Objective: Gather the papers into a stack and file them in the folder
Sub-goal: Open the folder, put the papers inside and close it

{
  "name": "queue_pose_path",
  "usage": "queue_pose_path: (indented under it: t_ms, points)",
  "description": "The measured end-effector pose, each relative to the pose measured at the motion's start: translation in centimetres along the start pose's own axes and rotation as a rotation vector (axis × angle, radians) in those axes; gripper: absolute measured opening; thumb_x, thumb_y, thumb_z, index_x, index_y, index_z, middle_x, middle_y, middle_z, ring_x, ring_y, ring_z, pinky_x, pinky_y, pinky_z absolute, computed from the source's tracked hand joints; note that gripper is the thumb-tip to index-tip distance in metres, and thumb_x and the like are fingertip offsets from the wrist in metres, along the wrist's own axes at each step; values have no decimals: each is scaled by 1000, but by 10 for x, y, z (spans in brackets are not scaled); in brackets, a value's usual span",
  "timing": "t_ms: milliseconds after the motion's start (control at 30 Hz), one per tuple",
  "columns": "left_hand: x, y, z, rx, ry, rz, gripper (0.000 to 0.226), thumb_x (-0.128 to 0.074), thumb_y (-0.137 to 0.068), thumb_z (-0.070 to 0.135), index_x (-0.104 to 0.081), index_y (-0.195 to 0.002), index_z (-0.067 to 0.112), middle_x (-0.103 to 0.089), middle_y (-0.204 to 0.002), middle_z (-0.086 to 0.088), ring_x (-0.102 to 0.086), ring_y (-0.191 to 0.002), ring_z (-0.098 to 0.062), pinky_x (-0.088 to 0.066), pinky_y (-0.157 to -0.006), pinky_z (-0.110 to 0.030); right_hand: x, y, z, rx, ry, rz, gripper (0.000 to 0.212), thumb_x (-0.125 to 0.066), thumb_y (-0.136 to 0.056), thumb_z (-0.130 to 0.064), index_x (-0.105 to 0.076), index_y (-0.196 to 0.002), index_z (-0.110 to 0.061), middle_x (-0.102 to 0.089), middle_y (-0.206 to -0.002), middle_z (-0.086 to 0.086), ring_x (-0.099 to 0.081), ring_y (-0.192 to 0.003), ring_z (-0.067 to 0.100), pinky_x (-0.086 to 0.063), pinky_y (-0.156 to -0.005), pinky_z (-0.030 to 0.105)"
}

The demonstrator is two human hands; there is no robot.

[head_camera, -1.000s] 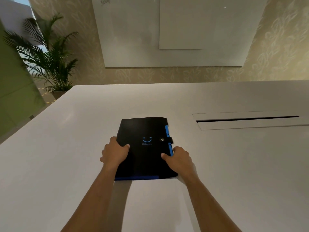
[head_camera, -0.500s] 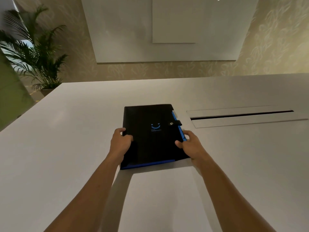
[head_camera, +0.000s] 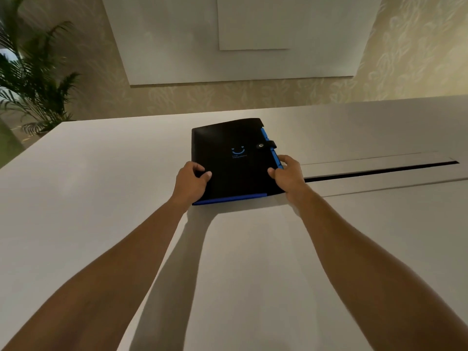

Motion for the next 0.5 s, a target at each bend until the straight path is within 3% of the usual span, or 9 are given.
queue_pose_path:
  t_ms: [300,400,500]
  points:
    - [-36,-86,-10,-64,-137,8,30,-66,-88,35,-56,-102,10,-56,-98,-4,-53,-89,-19,-42,-76,-28,-22,-71,15,93,271,80,37,-62,-92,-16,-51,-127,-13,-62,-108,7,-62,-90,21,-52,-64,25]
    - [-46,-107,-13,-100,-185,31,33,-64,-89,36,-55,-106,9,-57,-102,-6,-53,-90,-20,-42,-75,-28,-32,-92,16,184,433,98,33,-59,-94,-17,-52,-125,-11,-60,-110,10,-57,-87,19,-42,-55,19]
    - [-53,-123,-20,-88,-228,42,36,-63,-89,37,-53,-110,9,-59,-108,-10,-53,-90,-21,-43,-74,-31,-39,-110,18,238,549,111,30,-60,-94,-20,-53,-121,-7,-60,-109,11,-53,-83,16,-43,-63,25]
Point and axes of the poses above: each hand's wrist, its own y-axis away from the middle knuckle, its own x-axis out of the back of the hand, z = x × y, the point moved 3 cm from there along -y, towards the middle knuckle
